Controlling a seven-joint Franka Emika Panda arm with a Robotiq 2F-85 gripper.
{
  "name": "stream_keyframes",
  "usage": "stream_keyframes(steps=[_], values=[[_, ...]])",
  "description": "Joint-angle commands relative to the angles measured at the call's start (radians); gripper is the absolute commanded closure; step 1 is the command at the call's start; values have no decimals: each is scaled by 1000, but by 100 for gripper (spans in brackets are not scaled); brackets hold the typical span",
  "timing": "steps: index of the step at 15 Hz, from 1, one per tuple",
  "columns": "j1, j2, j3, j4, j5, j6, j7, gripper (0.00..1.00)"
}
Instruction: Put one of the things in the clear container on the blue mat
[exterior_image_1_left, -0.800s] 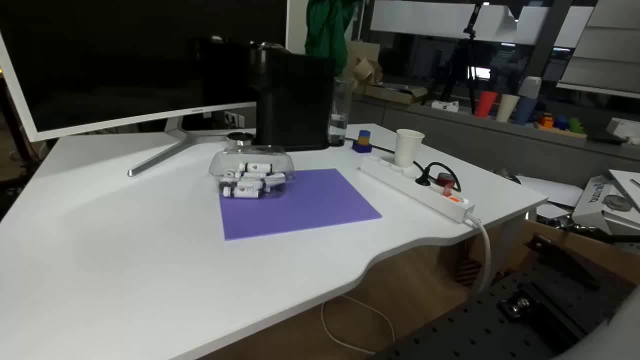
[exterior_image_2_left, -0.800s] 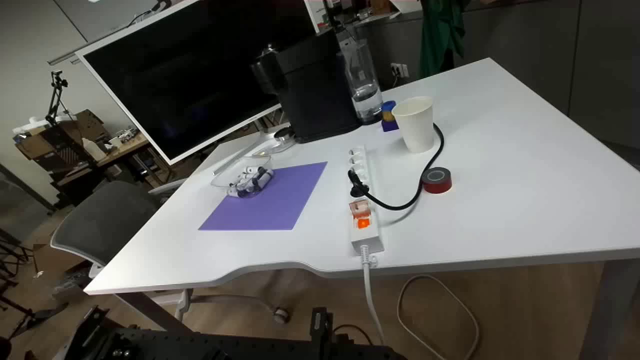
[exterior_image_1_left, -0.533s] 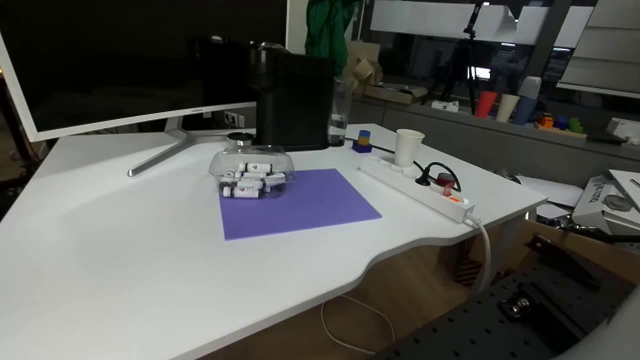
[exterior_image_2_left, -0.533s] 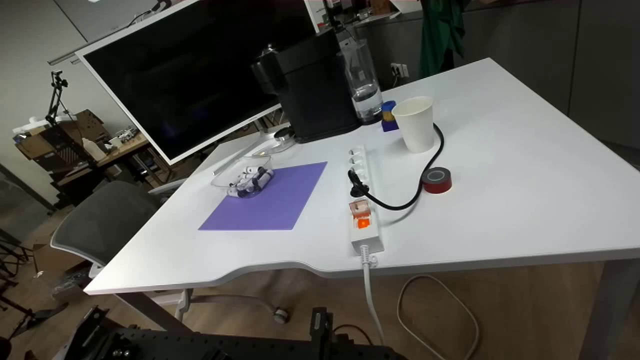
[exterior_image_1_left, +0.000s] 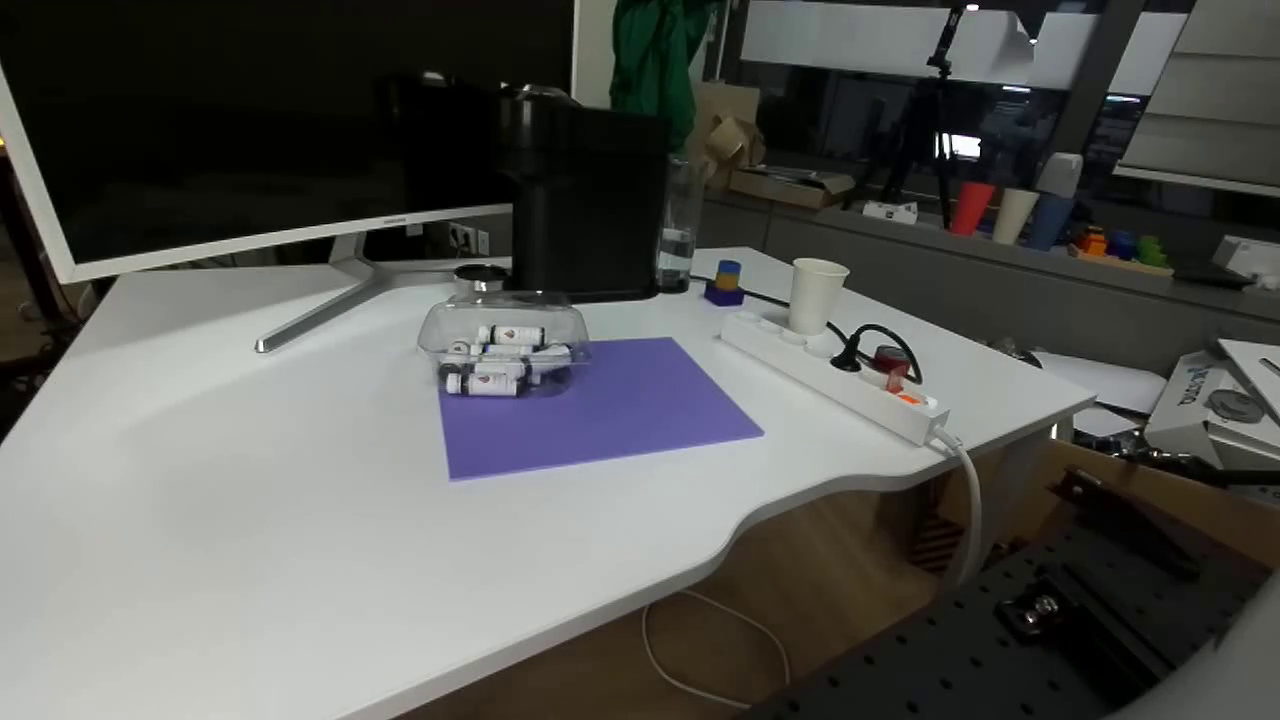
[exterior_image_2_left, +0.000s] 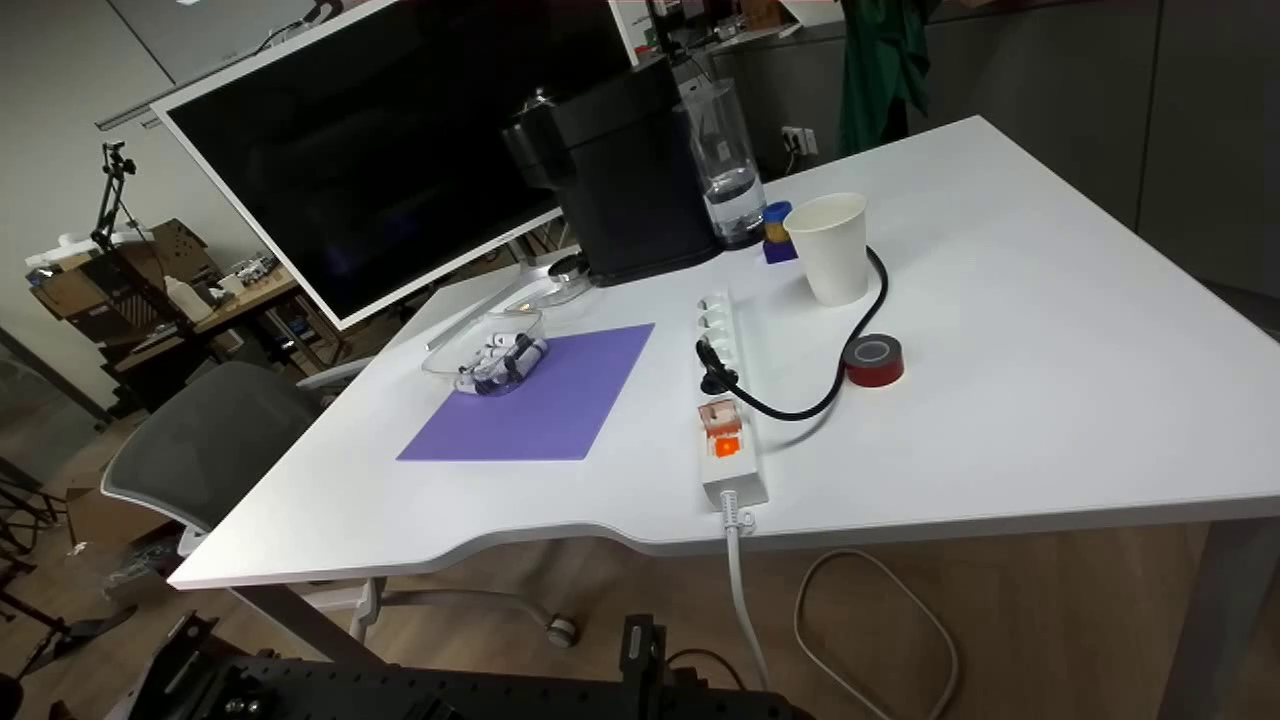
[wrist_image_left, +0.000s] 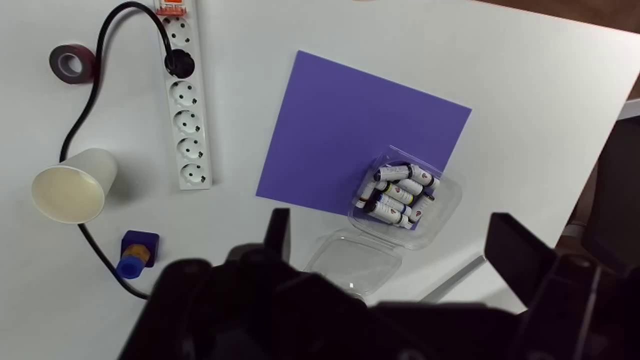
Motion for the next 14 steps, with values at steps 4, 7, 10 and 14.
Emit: stream_keyframes(steps=[4,7,10,14], values=[[-26,1,37,-26,13,43,-8,0],[-5,3,79,-120,21,187,-33,0],[36,19,134,-243,43,330,-77,0],[123,84,201,-392,111,559,-183,0]])
